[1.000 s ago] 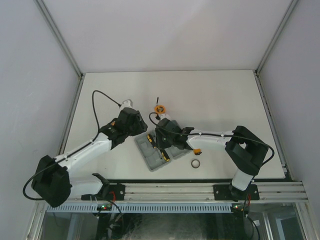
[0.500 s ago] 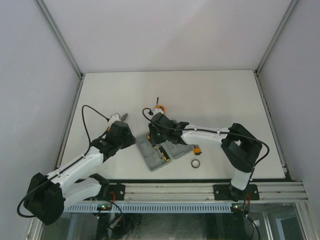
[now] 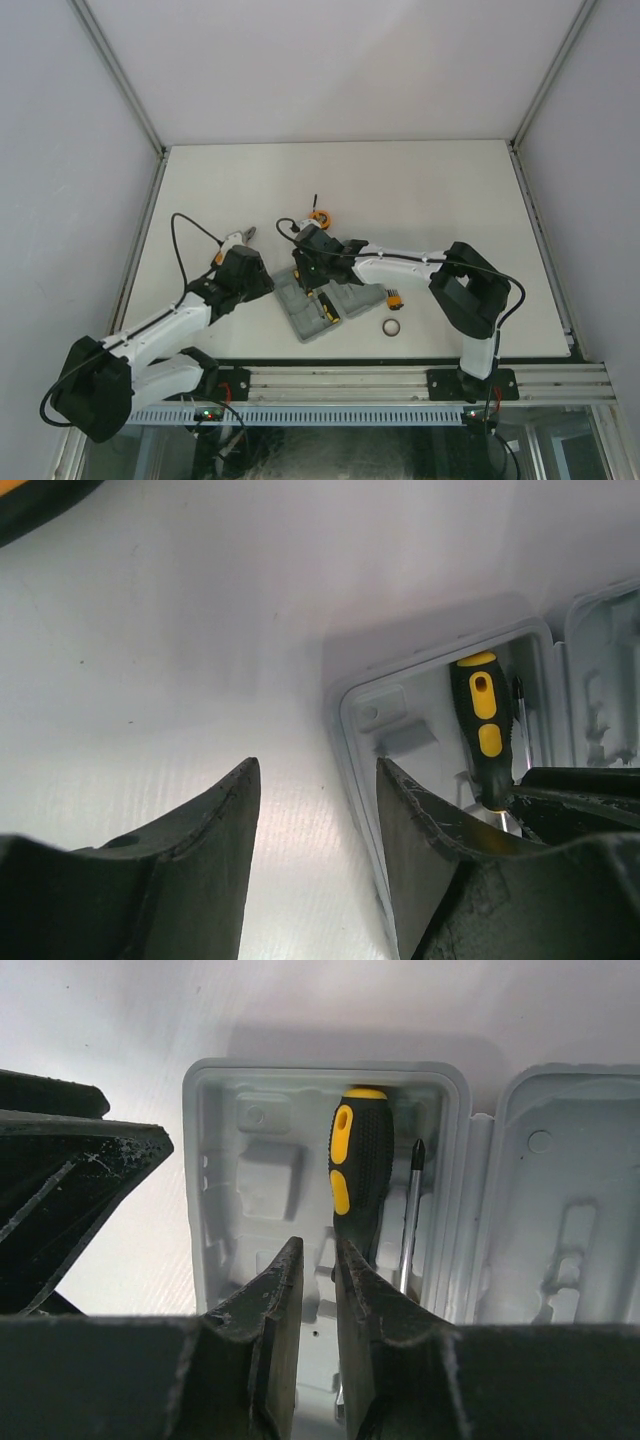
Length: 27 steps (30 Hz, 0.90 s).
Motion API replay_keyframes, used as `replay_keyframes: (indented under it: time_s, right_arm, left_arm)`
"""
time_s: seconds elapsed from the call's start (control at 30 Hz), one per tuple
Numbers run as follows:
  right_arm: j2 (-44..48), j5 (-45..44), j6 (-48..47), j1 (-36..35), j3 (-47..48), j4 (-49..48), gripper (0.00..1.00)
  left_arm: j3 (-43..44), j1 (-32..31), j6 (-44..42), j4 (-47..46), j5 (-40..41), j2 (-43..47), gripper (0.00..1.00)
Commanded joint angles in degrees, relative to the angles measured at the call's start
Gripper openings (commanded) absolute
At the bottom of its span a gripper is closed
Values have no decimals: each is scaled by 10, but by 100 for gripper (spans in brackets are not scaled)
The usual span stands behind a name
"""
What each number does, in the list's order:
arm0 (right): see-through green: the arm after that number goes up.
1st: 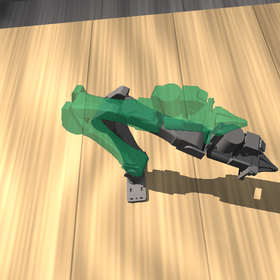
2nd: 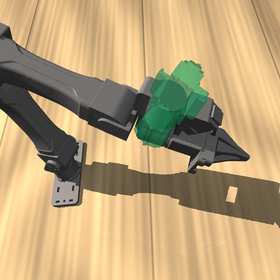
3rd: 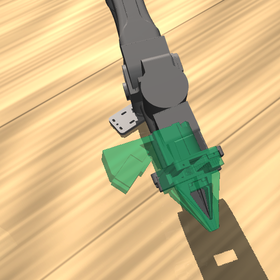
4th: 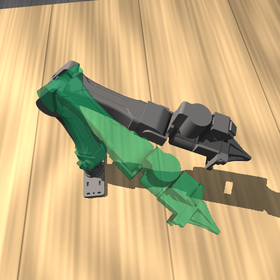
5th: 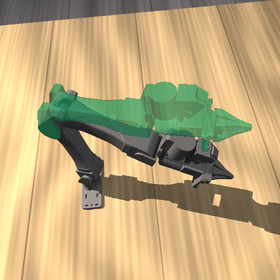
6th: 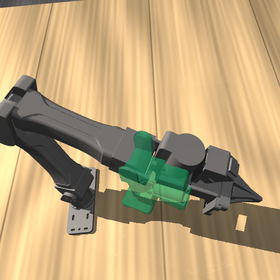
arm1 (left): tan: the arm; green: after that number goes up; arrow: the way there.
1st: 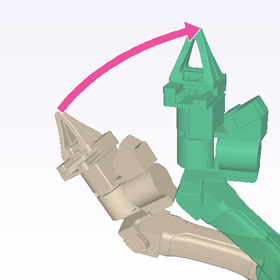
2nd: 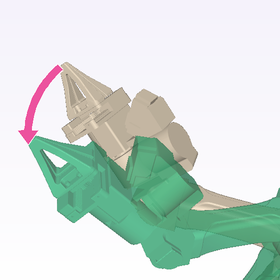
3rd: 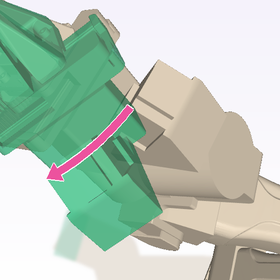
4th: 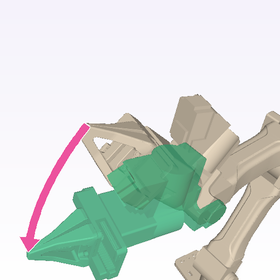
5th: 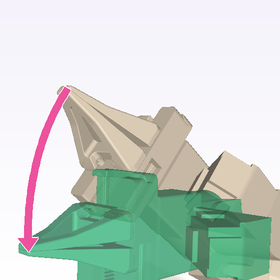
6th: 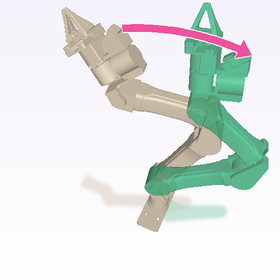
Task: Sort the tools into containers
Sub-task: Adjust the screwdriver in the storage box.
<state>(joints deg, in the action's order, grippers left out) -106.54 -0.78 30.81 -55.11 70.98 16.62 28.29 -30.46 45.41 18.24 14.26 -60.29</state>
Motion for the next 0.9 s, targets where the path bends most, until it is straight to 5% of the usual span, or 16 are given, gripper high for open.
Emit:
replay_keyframes:
  time_s: [0.0,0.87]
  right_arm:
    - [0,-15,-16,-1,25,11,18]
    - [-46,-33,-27,-14,60,69,13]
  left_arm:
    - [-5,3,-10,-38,-20,-9,54]
    - [9,3,-11,-63,-47,-62,50]
